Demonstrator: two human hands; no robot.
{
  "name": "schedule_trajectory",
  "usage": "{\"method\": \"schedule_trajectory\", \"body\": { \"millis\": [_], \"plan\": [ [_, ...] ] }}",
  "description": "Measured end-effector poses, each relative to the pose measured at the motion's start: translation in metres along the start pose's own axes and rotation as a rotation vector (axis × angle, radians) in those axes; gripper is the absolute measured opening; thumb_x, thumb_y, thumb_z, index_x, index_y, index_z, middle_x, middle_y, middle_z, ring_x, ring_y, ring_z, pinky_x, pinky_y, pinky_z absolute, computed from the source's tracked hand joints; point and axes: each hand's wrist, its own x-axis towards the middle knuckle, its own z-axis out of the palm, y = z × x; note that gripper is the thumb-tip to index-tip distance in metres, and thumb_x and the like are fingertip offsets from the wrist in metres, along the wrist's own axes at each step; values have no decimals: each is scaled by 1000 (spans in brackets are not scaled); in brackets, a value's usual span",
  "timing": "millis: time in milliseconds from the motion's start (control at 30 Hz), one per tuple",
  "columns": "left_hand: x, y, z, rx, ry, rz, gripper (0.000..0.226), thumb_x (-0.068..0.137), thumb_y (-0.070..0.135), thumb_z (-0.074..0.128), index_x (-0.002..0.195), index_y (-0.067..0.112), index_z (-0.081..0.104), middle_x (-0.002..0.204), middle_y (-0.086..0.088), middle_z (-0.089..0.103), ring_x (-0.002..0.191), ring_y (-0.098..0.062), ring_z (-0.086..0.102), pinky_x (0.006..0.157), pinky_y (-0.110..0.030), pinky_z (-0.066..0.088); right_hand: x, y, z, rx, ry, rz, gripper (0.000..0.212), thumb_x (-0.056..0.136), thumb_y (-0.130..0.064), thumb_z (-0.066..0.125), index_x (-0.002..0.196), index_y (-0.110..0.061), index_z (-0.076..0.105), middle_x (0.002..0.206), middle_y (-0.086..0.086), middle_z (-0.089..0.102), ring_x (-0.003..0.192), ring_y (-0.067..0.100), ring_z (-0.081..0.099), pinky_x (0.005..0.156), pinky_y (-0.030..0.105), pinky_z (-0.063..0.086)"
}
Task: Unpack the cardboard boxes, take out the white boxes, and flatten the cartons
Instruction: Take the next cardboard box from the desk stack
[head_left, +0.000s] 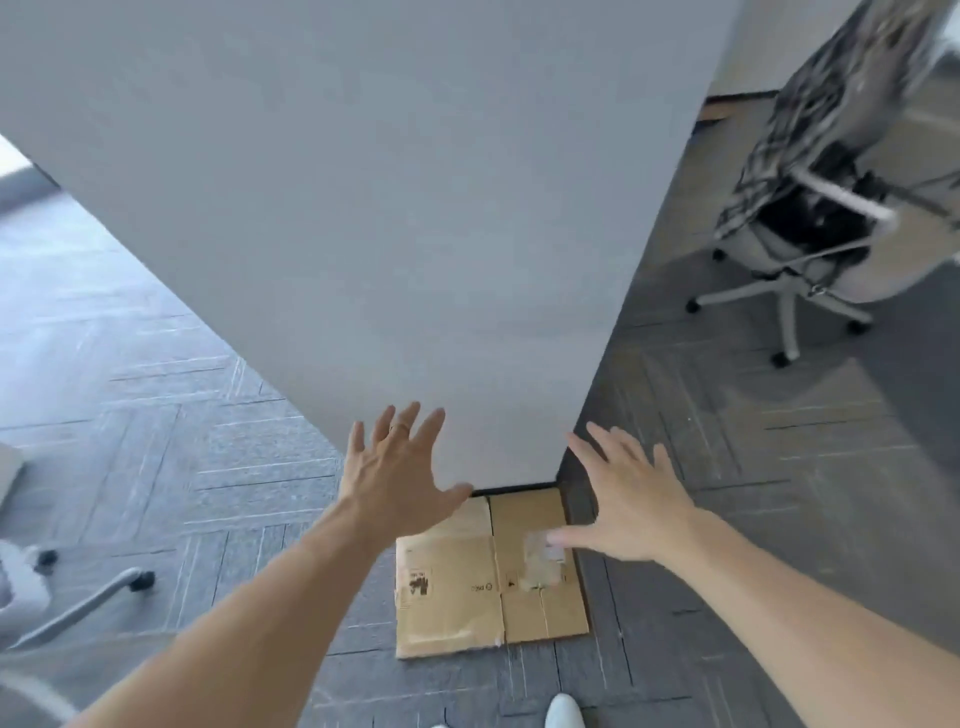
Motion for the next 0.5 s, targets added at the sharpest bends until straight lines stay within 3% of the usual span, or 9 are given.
{"method": "schedule_trajectory", "body": {
  "millis": [233,400,500],
  "plan": [
    [-58,72,-140,29,101,178,102,82,82,53,164,37,12,172,4,15,159,-22,8,129,-49,8,-130,-4,-107,58,203,85,122,74,-87,61,164,-34,-2,174,1,0,160,28,3,123,65,10],
    [-84,106,-170,104,199,352,95,84,82,48,162,35,23,168,4,29,157,-20,21,128,-47,13,-211,-1,-121,147,304,295,109,82,-85,52,164,-32,4,173,2,8,159,27,8,124,65,10],
    [-108,141,-169,179,168,495,95,84,84,46,162,36,24,168,2,29,157,-21,21,129,-51,11,-270,1,-103,182,325,447,108,82,-88,46,164,-32,6,172,2,14,159,25,9,123,68,4]
  ]
}}
